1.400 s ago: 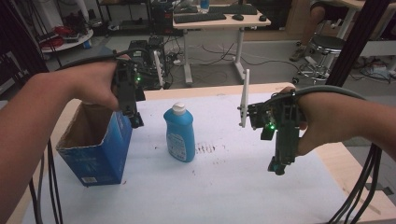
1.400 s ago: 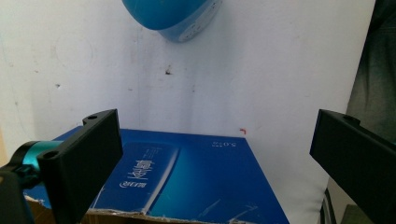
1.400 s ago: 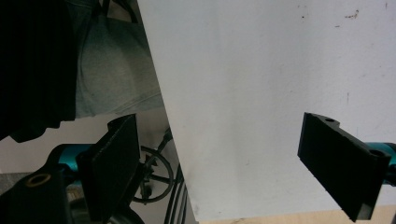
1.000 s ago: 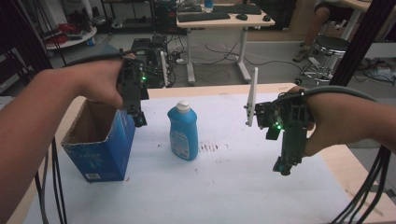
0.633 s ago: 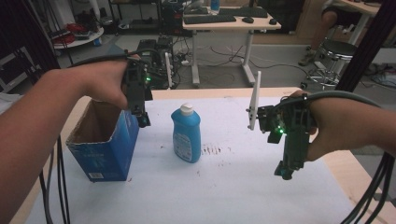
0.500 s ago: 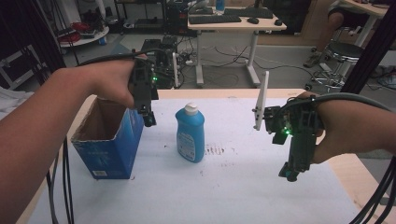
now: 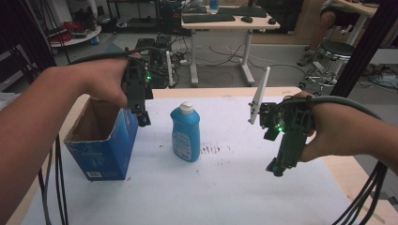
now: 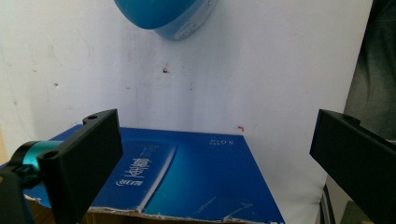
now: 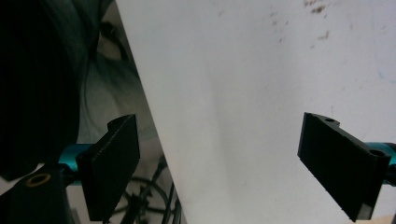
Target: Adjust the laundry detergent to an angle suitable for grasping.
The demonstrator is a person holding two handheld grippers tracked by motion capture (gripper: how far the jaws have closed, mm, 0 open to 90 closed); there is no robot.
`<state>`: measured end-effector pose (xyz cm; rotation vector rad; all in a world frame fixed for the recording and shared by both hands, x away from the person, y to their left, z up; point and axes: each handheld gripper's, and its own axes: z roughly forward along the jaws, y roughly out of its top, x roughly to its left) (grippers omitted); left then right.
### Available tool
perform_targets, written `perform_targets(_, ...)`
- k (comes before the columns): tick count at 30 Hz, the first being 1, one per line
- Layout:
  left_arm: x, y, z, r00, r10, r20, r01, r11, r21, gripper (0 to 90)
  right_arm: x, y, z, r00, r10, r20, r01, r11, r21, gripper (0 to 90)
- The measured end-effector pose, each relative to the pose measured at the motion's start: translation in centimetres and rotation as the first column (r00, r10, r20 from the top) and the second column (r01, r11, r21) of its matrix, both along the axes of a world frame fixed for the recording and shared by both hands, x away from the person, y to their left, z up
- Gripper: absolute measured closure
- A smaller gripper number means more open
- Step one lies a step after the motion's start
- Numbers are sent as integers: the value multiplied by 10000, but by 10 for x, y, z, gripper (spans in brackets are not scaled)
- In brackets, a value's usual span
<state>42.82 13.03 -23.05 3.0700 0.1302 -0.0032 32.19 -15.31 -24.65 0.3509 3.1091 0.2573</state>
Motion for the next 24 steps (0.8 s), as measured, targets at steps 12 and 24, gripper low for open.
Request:
perform_targets(12,-1,8,-1,9999,99,-30,-99,9999,-62,24,17,5,-13,9931,-1132,319,1024,9656,2392,123)
perform_targets(24,-2,5,-1,10000,15,-9,-15,10000,-43,23,24,9,-32,9783,-2070,86,1901,9136,3595,123)
